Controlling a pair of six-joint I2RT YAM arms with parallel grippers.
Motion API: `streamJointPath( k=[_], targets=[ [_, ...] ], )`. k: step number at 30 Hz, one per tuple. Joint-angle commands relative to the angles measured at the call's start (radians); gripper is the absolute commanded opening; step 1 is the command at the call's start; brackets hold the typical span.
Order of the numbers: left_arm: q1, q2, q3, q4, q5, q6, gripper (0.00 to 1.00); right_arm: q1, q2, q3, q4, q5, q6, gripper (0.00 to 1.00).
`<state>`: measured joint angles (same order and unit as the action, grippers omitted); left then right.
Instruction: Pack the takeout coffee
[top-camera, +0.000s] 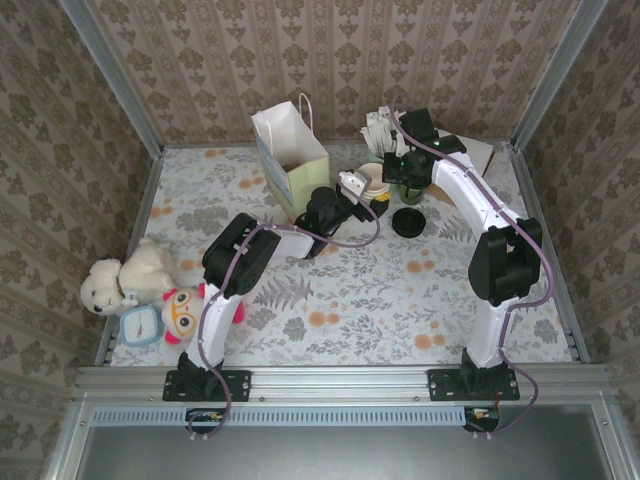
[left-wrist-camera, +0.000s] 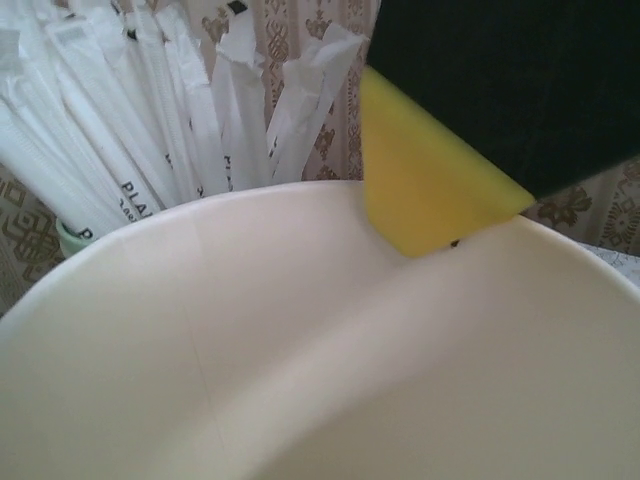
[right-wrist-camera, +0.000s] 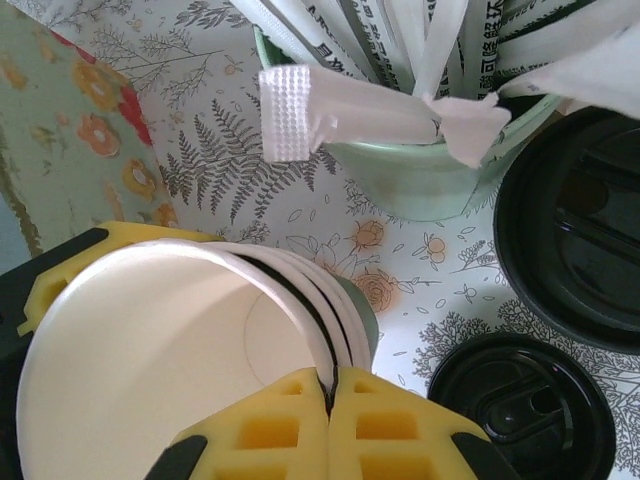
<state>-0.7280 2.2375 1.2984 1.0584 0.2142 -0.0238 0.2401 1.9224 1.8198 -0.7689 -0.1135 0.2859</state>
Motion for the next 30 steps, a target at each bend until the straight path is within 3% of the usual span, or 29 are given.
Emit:
streamJointPath(
  k=[1, 4, 7, 17, 24, 27, 29, 30],
  targets=[
    [0.021, 0.013, -0.023, 0.003, 0.026, -0.011, 0.77, -0.005, 0.005, 0.057, -0.067, -0.043, -0.055, 0.00],
    [0.025, 0.020, -0.025, 0.008, 0.035, -0.017, 0.66, -0.007, 0.008, 0.071, -0.084, -0.030, -0.074, 0.00],
    [0.027, 0.026, -0.018, 0.000, 0.050, -0.021, 0.66, -0.010, -0.003, 0.070, -0.077, -0.047, -0.088, 0.00],
    [0.037, 0.032, 0.002, -0.027, 0.129, -0.036, 0.70, -0.056, -0.022, 0.116, -0.152, -0.210, -0.268, 0.00],
    [0.032, 0.040, 0.036, -0.081, 0.186, -0.025, 0.78, -0.056, 0.006, 0.158, -0.205, -0.270, -0.362, 0.00],
    [0.032, 0.042, 0.036, -0.079, 0.193, -0.033, 0.80, -0.058, 0.041, 0.220, -0.272, -0.234, -0.393, 0.00],
    [0.030, 0.038, 0.032, -0.081, 0.186, -0.034, 0.82, -0.061, 0.047, 0.221, -0.243, -0.131, -0.295, 0.00],
    [0.027, 0.035, 0.033, -0.083, 0.177, -0.033, 0.82, -0.062, 0.047, 0.218, -0.228, -0.146, -0.237, 0.00]
  ],
)
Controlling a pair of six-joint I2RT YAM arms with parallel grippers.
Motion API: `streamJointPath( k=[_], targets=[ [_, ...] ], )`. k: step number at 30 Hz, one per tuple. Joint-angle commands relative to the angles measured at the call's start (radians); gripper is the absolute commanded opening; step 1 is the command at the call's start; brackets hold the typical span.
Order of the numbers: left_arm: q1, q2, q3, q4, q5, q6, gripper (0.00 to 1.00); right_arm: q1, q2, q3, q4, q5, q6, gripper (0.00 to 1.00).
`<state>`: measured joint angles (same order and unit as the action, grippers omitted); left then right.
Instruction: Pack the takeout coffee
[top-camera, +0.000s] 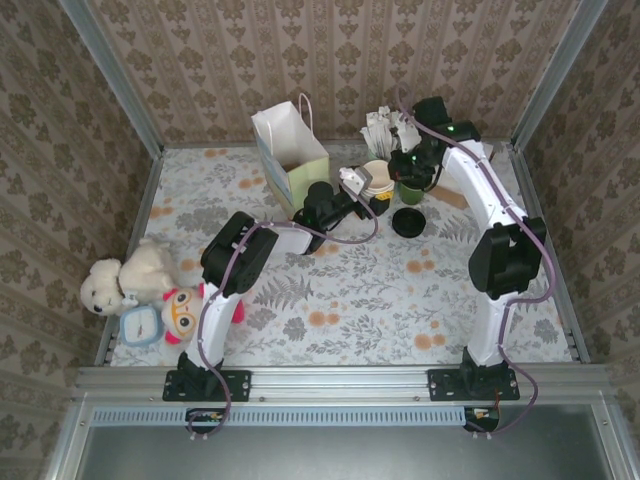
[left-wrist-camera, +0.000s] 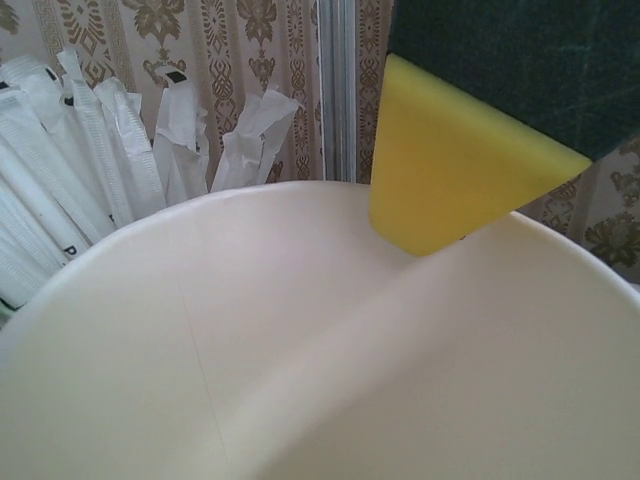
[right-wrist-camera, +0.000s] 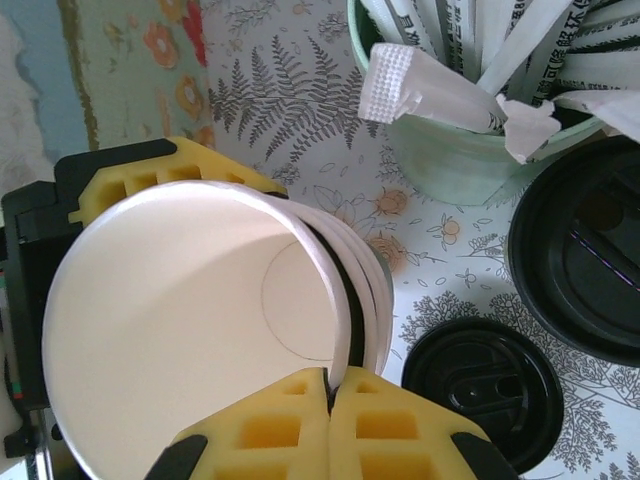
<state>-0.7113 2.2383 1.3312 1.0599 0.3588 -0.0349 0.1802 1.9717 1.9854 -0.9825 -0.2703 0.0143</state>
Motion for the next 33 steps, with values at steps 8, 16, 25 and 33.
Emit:
streamJointPath(
  k=[8, 16, 25, 33],
  targets=[
    [-0.036, 0.057, 0.047, -0.135, -0.094, 0.013, 0.82, 0.059, -0.154, -0.180, 0.344, 0.019, 0.526, 0.00],
    [-0.030, 0.058, 0.061, -0.162, -0.110, -0.007, 0.82, 0.042, -0.134, -0.099, 0.216, 0.034, 0.480, 0.00],
    [-0.032, 0.026, 0.010, -0.133, -0.075, -0.033, 0.98, 0.039, -0.103, -0.212, 0.324, 0.171, 0.463, 0.00],
    [-0.031, 0.018, -0.029, -0.090, -0.100, -0.075, 1.00, 0.041, -0.074, -0.235, 0.354, 0.253, 0.451, 0.00]
  ],
)
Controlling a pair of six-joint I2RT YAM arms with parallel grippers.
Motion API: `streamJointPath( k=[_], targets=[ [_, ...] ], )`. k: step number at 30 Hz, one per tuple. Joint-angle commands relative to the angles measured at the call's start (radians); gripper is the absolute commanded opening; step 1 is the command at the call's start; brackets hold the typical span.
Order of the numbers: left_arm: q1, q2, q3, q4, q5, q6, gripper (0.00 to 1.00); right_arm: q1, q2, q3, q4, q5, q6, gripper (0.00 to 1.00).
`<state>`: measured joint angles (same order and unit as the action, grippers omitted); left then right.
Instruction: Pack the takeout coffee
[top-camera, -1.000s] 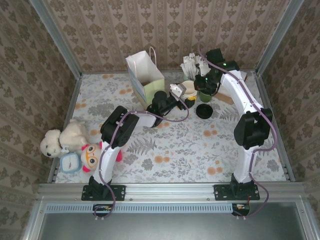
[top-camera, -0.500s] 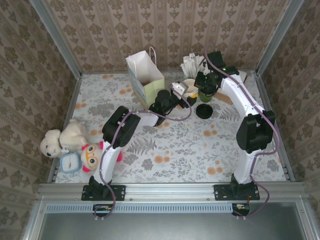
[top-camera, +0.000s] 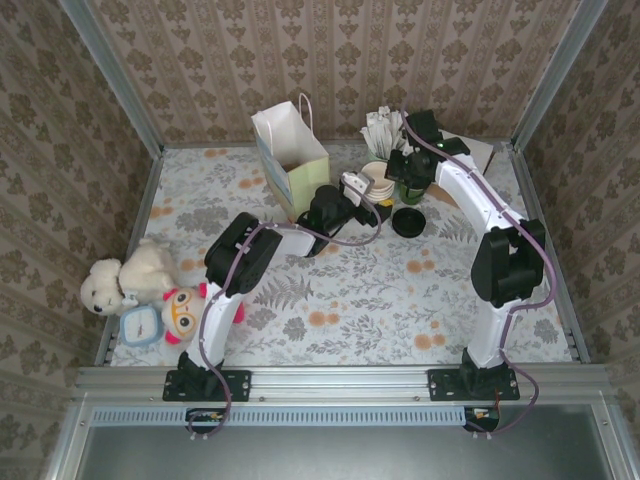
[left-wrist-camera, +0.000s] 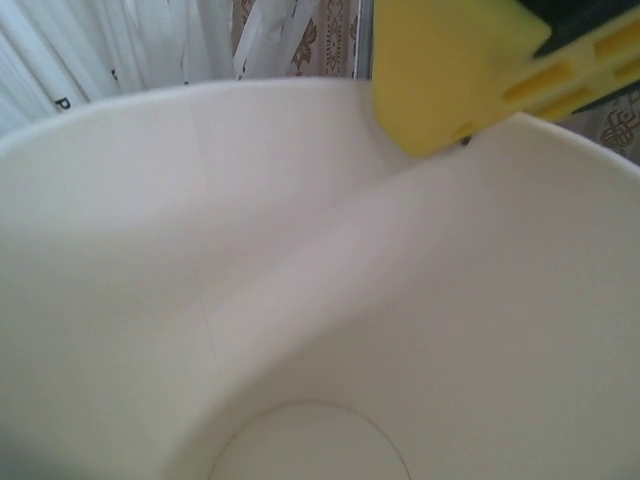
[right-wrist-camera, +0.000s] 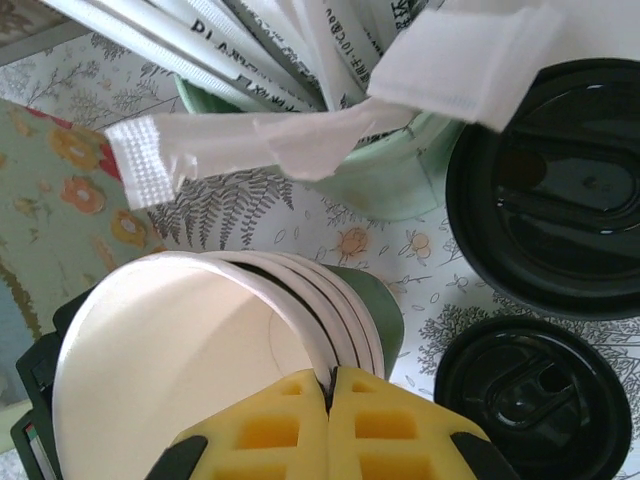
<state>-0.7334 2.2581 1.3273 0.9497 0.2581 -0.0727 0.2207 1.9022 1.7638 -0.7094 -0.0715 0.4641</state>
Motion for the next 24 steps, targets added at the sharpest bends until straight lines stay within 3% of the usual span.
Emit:
streamJointPath(
  k=[1, 6, 8, 10, 15, 21, 23, 24],
  targets=[
    [-0.012, -0.006, -0.033, 0.027, -0.008, -0.042, 1.00, -0.001, 0.000, -0.018, 0.085, 0.058, -0.001, 0.00],
    [-0.022, -0.042, -0.074, 0.050, -0.051, -0.064, 1.00, 0.000, 0.014, -0.033, 0.107, 0.054, -0.010, 0.01],
    [-0.032, -0.054, -0.094, 0.060, -0.085, -0.068, 1.00, -0.001, 0.014, -0.029, 0.102, 0.057, -0.011, 0.07],
    [-0.040, -0.067, -0.110, 0.064, -0.113, -0.074, 1.00, -0.001, 0.000, -0.029, 0.096, 0.060, -0.020, 0.26],
    [-0.066, -0.118, -0.154, 0.040, -0.184, -0.085, 1.00, -0.022, -0.069, -0.035, 0.081, 0.027, -0.100, 0.64],
    [-0.084, -0.170, -0.203, 0.030, -0.203, -0.127, 1.00, -0.118, -0.106, -0.056, 0.023, 0.057, -0.138, 0.84],
    [-0.089, -0.197, -0.221, 0.005, -0.222, -0.136, 1.00, -0.168, -0.115, -0.089, 0.049, 0.016, -0.130, 0.89],
    [-0.090, -0.212, -0.228, -0.021, -0.235, -0.144, 1.00, -0.192, -0.109, -0.098, 0.059, -0.018, -0.137, 0.97]
  ],
)
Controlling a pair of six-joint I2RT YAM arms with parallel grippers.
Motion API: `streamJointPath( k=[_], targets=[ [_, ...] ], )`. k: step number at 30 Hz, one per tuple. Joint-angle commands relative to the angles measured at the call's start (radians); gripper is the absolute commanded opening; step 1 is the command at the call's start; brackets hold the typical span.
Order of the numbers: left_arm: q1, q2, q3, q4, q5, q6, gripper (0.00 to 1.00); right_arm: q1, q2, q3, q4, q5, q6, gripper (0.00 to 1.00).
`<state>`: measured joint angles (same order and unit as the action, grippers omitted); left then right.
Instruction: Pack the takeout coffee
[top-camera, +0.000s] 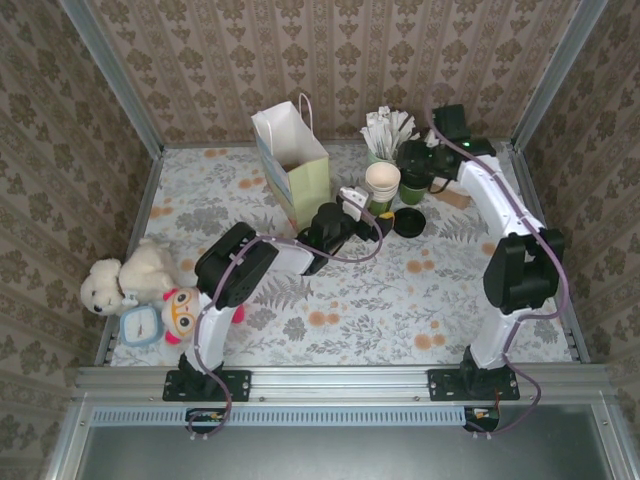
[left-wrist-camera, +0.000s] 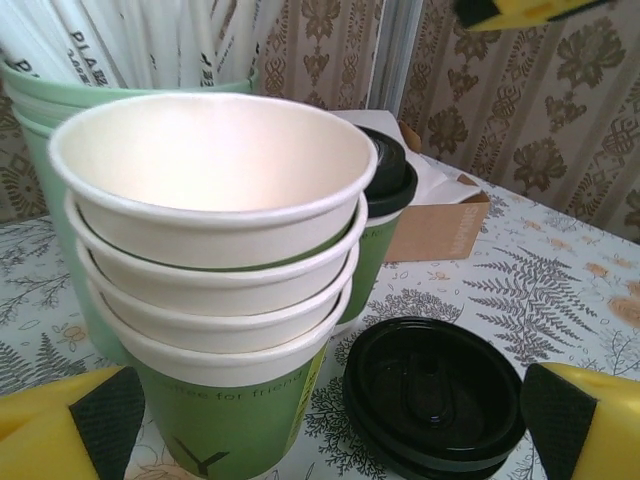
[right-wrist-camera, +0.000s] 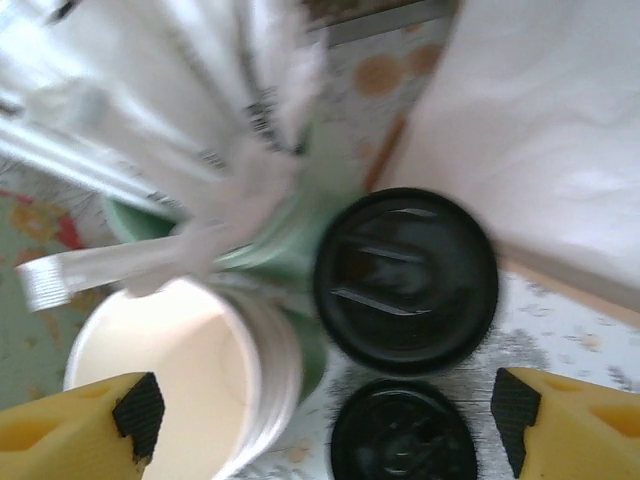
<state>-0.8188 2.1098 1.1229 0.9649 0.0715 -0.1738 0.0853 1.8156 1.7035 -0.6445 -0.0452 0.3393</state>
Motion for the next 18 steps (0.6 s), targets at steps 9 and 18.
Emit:
streamJointPath(
  k=[9, 18],
  targets=[
    [-0.022, -0.145, -0.040, -0.246, -0.107, -0.111, 1.00, -0.111, 0.148, 0.059, -0.018, -0.329, -0.087, 1.00],
    [-0.025, -0.136, -0.028, -0.270, -0.128, -0.111, 1.00, -0.102, 0.232, 0.094, -0.015, -0.259, -0.100, 1.00]
  ],
)
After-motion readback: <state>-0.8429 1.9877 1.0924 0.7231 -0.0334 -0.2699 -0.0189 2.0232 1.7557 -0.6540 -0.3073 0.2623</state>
